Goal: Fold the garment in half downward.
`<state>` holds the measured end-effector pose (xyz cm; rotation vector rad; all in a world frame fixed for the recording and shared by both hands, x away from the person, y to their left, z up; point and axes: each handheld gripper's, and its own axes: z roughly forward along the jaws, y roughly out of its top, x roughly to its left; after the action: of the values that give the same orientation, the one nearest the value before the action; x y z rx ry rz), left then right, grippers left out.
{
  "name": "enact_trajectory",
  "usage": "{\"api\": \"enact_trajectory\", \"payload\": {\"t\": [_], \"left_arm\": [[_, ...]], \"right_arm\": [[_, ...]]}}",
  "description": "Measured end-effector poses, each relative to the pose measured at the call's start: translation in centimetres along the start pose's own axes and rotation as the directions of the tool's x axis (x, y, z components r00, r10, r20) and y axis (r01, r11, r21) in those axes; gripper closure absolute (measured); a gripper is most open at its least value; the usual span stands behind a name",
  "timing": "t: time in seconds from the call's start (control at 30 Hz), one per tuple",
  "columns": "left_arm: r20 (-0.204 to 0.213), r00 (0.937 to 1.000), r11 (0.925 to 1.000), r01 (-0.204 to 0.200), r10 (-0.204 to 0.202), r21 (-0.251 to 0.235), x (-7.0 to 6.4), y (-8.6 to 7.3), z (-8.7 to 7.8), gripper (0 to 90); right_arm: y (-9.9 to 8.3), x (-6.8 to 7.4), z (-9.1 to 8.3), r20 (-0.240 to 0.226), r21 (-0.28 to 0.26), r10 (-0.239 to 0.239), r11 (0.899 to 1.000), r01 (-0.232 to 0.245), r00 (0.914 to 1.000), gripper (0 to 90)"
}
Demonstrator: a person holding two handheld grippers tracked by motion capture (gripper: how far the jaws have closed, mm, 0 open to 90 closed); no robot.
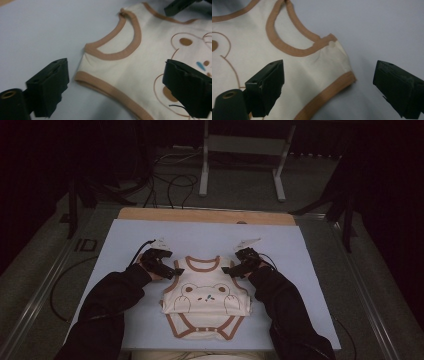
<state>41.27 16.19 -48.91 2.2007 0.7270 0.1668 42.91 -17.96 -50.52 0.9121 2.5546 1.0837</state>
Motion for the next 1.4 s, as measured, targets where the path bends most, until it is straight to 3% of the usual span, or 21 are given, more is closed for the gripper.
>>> {"api": "enact_trajectory", "payload": {"t": [0.37, 0.53, 0.73, 0.9, 1.07, 1.17, 1.4], "left_arm": [[-0.022, 0.9996, 0.9994, 0.017, -0.016, 0.029, 1.0, -0.6, 1.3, 23.8], [-0.029, 0.9993, 0.9982, 0.024, -0.023, 0.055, 1.4, -0.8, 1.8, 27.3], [-0.039, 0.9989, 0.9964, 0.028, -0.025, 0.080, 1.7, -1.0, 2.6, 32.7], [-0.050, 0.9984, 0.9961, 0.030, -0.026, 0.083, 1.9, -1.0, 3.2, 38.8], [-0.053, 0.9983, 0.9967, 0.029, -0.025, 0.076, 1.8, -0.9, 3.4, 47.3], [-0.061, 0.9979, 0.9967, 0.028, -0.023, 0.077, 1.7, -0.9, 3.4, 52.7], [-0.068, 0.9977, 0.9956, 0.014, -0.008, 0.092, 1.0, -0.5, 3.7, 62.0]], "right_arm": [[-0.3, -1.3, 1.4, 0.023, 0.005, 0.058, 0.998, -0.058, 0.9981, 10.4], [-0.2, -1.3, 2.0, 0.059, 0.030, 0.056, 0.998, -0.058, 0.9967, 13.5], [-0.3, -1.4, 2.4, 0.045, 0.051, 0.053, 0.997, -0.055, 0.9976, 16.5], [-0.2, -1.6, 2.2, 0.046, 0.049, 0.063, 0.997, -0.065, 0.9970, 30.2], [-0.1, -1.4, 2.1, 0.060, 0.055, 0.035, 0.998, -0.038, 0.9976, 40.4], [-0.2, -1.1, 1.9, 0.045, 0.056, 0.021, 0.998, -0.024, 0.9988, 50.6], [-0.1, -0.7, 1.9, 0.020, 0.062, -0.003, 0.998, 0.001, 0.9998, 63.1]]}}
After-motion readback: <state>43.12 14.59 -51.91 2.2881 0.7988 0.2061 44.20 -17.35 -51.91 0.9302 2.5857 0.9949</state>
